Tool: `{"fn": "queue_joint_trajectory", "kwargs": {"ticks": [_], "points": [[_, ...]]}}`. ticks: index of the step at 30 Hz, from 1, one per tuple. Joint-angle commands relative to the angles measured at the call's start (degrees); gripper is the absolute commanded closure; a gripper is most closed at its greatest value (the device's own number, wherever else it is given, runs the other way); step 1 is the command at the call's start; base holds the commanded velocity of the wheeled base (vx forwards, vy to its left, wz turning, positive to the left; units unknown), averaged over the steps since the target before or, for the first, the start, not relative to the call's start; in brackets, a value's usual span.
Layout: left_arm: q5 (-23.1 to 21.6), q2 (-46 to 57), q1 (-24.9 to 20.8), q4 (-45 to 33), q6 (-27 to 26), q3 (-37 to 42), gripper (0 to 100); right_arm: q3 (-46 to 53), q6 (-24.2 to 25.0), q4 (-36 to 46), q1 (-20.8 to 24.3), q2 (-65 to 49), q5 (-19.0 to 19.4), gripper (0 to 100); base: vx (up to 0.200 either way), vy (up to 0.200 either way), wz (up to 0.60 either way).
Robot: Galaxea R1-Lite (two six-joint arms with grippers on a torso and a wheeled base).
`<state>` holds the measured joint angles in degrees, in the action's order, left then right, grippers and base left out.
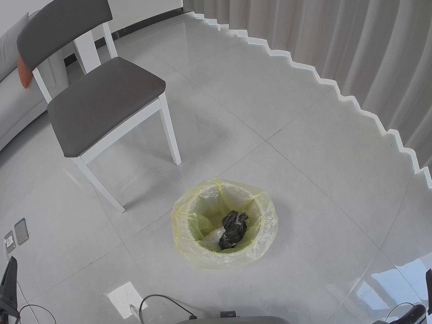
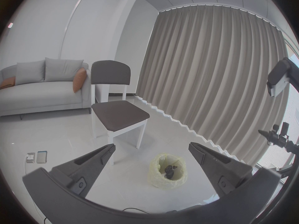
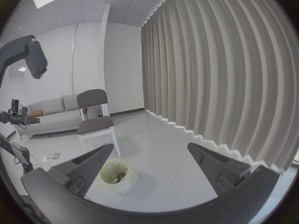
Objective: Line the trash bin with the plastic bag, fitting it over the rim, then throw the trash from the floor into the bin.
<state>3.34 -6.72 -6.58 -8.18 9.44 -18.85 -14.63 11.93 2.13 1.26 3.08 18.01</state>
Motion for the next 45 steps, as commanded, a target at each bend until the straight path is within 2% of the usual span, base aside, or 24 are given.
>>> {"fn": "queue_joint_trajectory", "kwargs": {"ticks": [1,3,7,11,15,21,24,27,29,31,33,36,37,45], "points": [[1.7,1.2,1.0,1.6,-0.5,5.2,0,10.3,-1.8,-6.6,-1.1,-3.1,-1.3,0,0.0,0.0,0.0],[1.6,1.2,1.0,2.7,-0.6,6.8,0,14.6,-3.0,-10.7,-1.1,-3.1,-2.0,0,0.0,0.0,0.0],[1.6,1.2,1.0,5.5,-0.6,10.7,0,14.6,-5.7,-6.8,-1.1,-3.1,-3.3,0,0.0,0.0,0.0],[2.1,1.3,1.1,9.7,-0.8,15.7,0,14.6,-9.4,-6.9,-1.1,-3.1,-9.1,0,0.0,0.0,0.0],[3.8,1.3,1.1,11.8,-5.0,18.8,0,14.6,-11.2,-6.9,-1.1,-3.1,-13.8,0,0.0,0.0,0.0],[3.6,1.2,1.0,11.3,-6.2,18.8,0,14.6,-9.4,-6.3,-1.1,-3.1,-13.6,0,0.0,0.0,0.0],[3.3,1.2,1.0,11.3,-5.5,18.8,0,14.5,-9.1,-5.7,-1.1,-3.1,-11.0,0,0.0,0.0,0.0],[3.3,1.2,1.0,11.3,-5.0,18.8,0,14.4,-9.0,-5.6,-1.1,-3.1,-10.5,0,0.0,0.0,0.0],[3.3,1.2,1.0,11.3,-4.3,18.8,0,14.5,-10.3,-6.2,-1.2,-3.1,-12.2,0,0.0,0.0,0.0],[3.3,1.2,1.0,11.3,-4.2,18.8,0,14.6,-12.1,-6.4,-1.2,-3.1,-16.0,0,0.0,0.0,0.0],[3.3,1.2,1.0,11.3,-4.2,18.8,0,14.6,-11.4,-6.3,-1.2,-3.1,-17.3,0,0.0,0.0,0.0],[3.3,1.2,1.0,11.3,-4.2,18.8,0,14.3,-5.9,-5.6,-1.2,-3.1,-16.2,0,0.0,0.0,0.0],[3.3,1.2,1.0,11.3,-4.3,18.8,0,14.3,-5.3,-5.4,-1.2,-3.1,-16.0,0,0.0,0.0,0.0],[5.2,1.2,1.0,11.4,-0.5,18.8,0,13.6,-5.6,-3.3,-1.2,-3.1,-11.5,0,0.0,0.0,0.0]]}}
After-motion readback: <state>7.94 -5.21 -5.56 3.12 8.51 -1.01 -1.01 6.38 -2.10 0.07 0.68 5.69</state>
